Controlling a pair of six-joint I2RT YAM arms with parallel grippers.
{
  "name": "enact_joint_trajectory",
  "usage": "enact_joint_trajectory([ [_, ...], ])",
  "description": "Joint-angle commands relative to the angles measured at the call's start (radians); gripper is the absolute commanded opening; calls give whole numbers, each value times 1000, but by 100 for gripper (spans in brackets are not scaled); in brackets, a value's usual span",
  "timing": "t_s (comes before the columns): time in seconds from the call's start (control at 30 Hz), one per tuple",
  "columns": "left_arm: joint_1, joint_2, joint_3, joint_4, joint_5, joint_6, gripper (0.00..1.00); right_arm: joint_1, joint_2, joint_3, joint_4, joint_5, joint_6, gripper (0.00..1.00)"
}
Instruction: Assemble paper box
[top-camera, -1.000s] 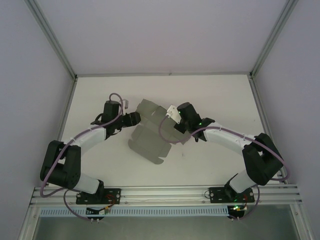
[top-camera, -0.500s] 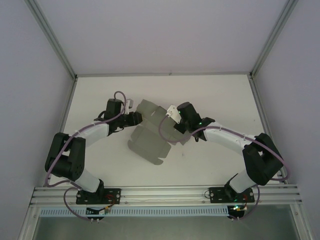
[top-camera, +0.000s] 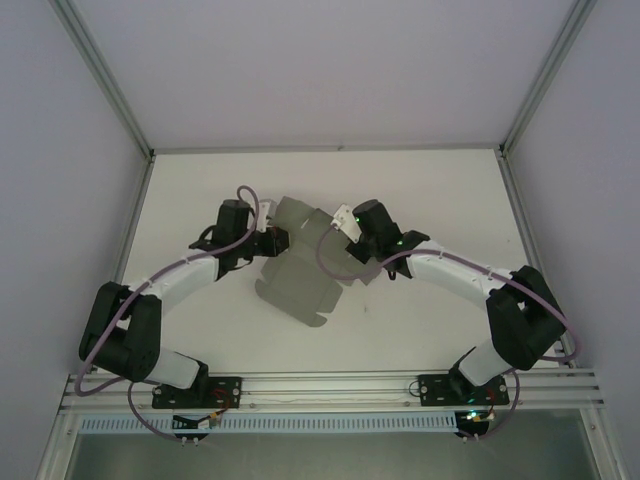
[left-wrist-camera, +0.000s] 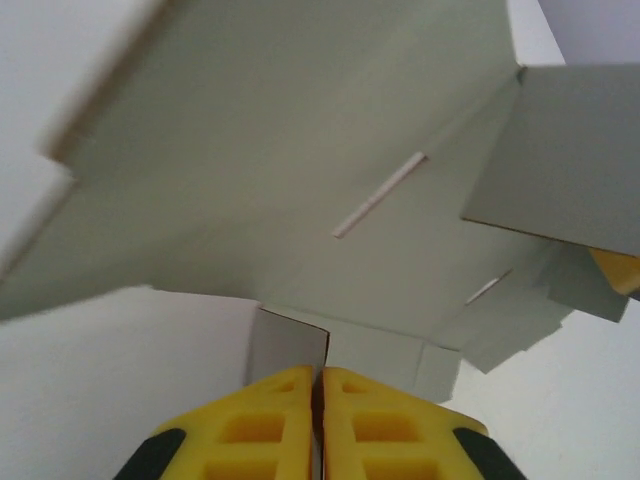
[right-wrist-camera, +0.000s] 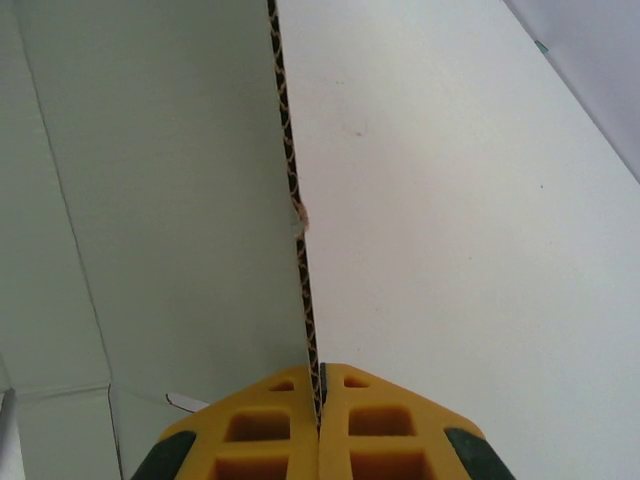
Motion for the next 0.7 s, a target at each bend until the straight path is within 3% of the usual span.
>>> enact_joint_trajectory([
  [0.0,-48,30,13,-13,-7,33,13,2,2,21,26,-21,28,0],
  [0.33,-99,235,113,-32,-26,0,26,1,1,22,21,-37,20,0],
  [0.5,-108,264,129,-37,-59,-4,41,1,1,9,18,-37,16,0],
  [0.67,-111,174,118,-35,-28,-4,58,1,11,15,4,6,-51,0],
])
